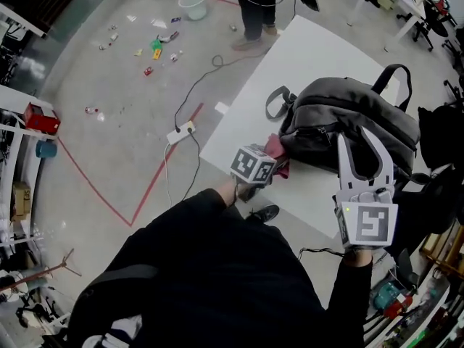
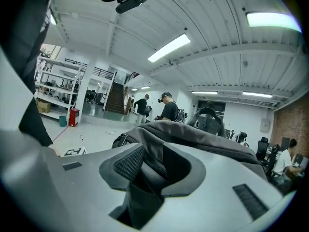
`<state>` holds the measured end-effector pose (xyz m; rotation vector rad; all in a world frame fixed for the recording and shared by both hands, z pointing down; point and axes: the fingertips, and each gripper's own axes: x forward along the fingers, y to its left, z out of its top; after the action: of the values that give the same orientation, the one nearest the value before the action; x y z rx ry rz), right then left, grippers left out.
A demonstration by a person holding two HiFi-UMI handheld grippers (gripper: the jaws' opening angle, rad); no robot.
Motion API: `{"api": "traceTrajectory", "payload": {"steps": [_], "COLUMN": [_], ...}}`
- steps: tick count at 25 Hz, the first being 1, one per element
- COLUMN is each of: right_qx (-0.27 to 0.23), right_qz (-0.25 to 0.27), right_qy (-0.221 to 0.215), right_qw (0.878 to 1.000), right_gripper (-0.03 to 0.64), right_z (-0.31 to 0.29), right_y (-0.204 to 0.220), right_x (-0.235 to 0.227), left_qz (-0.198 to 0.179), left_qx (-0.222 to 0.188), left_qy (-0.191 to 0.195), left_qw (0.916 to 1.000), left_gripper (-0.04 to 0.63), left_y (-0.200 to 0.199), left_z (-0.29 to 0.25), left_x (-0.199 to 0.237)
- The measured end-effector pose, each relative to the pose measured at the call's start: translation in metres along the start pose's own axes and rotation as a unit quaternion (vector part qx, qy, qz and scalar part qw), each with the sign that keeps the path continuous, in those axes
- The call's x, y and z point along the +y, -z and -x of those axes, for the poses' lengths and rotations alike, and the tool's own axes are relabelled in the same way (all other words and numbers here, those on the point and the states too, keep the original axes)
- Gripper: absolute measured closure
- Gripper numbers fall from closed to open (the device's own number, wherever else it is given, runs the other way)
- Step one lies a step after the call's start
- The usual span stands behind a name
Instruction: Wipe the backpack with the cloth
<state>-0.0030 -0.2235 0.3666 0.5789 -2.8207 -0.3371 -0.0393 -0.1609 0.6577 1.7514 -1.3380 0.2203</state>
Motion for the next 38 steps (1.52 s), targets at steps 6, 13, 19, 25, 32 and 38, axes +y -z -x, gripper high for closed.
{"api": "traceTrajectory", "payload": {"steps": [6, 13, 19, 25, 32, 38], "right_qx": [0.041, 0.054, -0.009, 0.026, 0.025, -0.028], "right_qz": [0.005, -0.024, -0.067, -0.196, -0.267, -0.336], "right_qy": [0.042, 0.123, 0.241, 0.345, 0.392, 0.312], "right_qw": [0.998, 0.991, 0.968, 0.917, 0.88, 0.888], "right_gripper": [0.483, 0.483, 0.483, 0.488, 0.495, 0.495], "right_z": [-0.002, -0.005, 0.025, 0.089, 0.127, 0.14], "right_y": [0.018, 0.0, -0.027, 0.041, 0.078, 0.089], "right_x": [-0.012, -0.012, -0.016, 0.012, 0.02, 0.028], "left_qz": [-0.264, -0.314, -0.312, -0.291, -0.304, -0.327], "left_qx": [-0.063, -0.153, 0.041, 0.152, 0.077, -0.051], "left_qy": [0.076, 0.233, 0.191, 0.187, 0.265, 0.294], "left_qw": [0.9594, 0.9076, 0.9297, 0.9257, 0.9116, 0.8967], "left_gripper": [0.502, 0.502, 0.502, 0.502, 0.502, 0.502], "left_y": [-0.057, -0.105, -0.031, 0.021, -0.028, -0.091], "left_z": [0.061, 0.161, 0.107, 0.048, 0.076, 0.135], "left_x": [-0.093, -0.17, -0.086, -0.037, -0.104, -0.178]}}
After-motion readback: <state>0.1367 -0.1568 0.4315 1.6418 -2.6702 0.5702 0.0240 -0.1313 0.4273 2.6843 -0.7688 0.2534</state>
